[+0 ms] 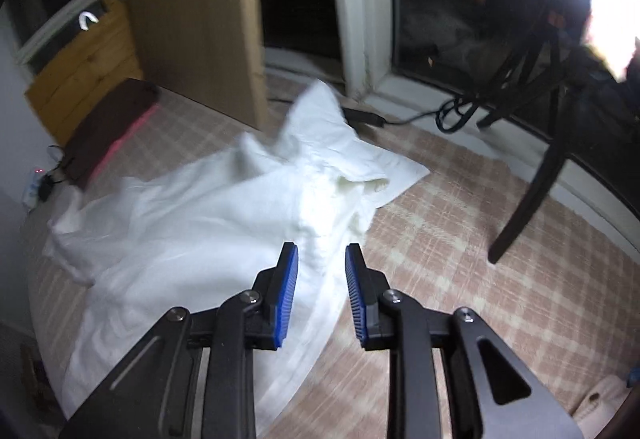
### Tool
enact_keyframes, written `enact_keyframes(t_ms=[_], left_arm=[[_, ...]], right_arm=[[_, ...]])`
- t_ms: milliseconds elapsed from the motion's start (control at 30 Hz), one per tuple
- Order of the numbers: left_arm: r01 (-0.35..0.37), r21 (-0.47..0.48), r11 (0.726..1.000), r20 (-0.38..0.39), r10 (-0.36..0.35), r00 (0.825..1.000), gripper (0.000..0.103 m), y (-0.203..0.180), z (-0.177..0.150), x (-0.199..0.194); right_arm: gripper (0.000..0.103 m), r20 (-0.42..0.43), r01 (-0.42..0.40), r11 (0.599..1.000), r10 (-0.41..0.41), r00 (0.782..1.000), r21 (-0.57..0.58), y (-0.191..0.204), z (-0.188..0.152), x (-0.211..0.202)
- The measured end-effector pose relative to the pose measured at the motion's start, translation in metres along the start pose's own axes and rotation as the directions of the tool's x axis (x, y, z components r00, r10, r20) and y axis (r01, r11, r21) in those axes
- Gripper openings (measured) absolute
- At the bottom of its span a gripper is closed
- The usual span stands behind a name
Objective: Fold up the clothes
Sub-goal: 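Release both grippers and smooth the shirt body flat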
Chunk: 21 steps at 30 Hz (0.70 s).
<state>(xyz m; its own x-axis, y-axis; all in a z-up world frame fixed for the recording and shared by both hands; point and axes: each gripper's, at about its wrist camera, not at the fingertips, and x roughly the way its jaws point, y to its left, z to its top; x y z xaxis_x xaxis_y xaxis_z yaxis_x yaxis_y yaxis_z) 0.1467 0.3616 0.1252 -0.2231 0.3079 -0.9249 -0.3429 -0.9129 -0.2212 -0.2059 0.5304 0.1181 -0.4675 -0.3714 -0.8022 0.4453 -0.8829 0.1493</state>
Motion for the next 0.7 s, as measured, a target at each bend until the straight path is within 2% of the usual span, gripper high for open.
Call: enact_keyframes(t_ms=[67,133,200,267,367,467,533,633,700], left_arm=[[-0.042,-0.026,0.999,0.026,0.043,0.999,0.016,0.023,0.009,-0.007],[-0.082,-0.031,0.996,0.055,0.084,0.995,0.016,0.041,0.018,-0.011],[-0.087,0.003,0.996,0.060,0.087,0.994,0.017,0.046,0.032,-0.010],[-0.066,0.059,0.996,0.065,0.062,0.996,0.025,0.043,0.045,-0.003],[0.005,0.143,0.990,0.023,-0.008,1.000,0.026,0.031,0.060,0.024],[0.012,0.199,0.980,-0.028,-0.006,1.000,0.026,0.020,0.069,0.052],[0.026,0.205,0.978,-0.053,-0.015,0.998,0.026,0.020,0.069,0.064],[0.021,0.215,0.976,-0.090,-0.002,0.996,0.026,0.023,0.066,0.077],[0.015,0.208,0.978,-0.102,0.007,0.995,0.026,0.023,0.065,0.077]], right_arm=[[0.024,0.026,-0.036,0.999,0.036,0.999,0.007,0.005,-0.010,-0.019],[0.024,0.013,-0.091,0.996,0.091,0.996,0.027,0.010,-0.023,-0.023],[0.024,0.001,-0.143,0.989,0.143,0.990,0.047,0.015,-0.036,-0.026],[0.024,-0.030,-0.141,0.986,0.144,0.989,0.091,0.010,-0.048,-0.015],[0.024,-0.077,-0.167,0.963,0.186,0.980,0.212,-0.007,-0.058,0.009],[0.024,-0.112,-0.211,0.930,0.254,0.961,0.300,-0.015,-0.065,0.029],[0.024,-0.127,-0.224,0.920,0.276,0.953,0.321,-0.014,-0.070,0.035],[0.024,-0.166,-0.188,0.929,0.250,0.954,0.319,-0.012,-0.079,0.041],[0.024,-0.193,-0.195,0.919,0.273,0.943,0.343,-0.013,-0.086,0.049]])
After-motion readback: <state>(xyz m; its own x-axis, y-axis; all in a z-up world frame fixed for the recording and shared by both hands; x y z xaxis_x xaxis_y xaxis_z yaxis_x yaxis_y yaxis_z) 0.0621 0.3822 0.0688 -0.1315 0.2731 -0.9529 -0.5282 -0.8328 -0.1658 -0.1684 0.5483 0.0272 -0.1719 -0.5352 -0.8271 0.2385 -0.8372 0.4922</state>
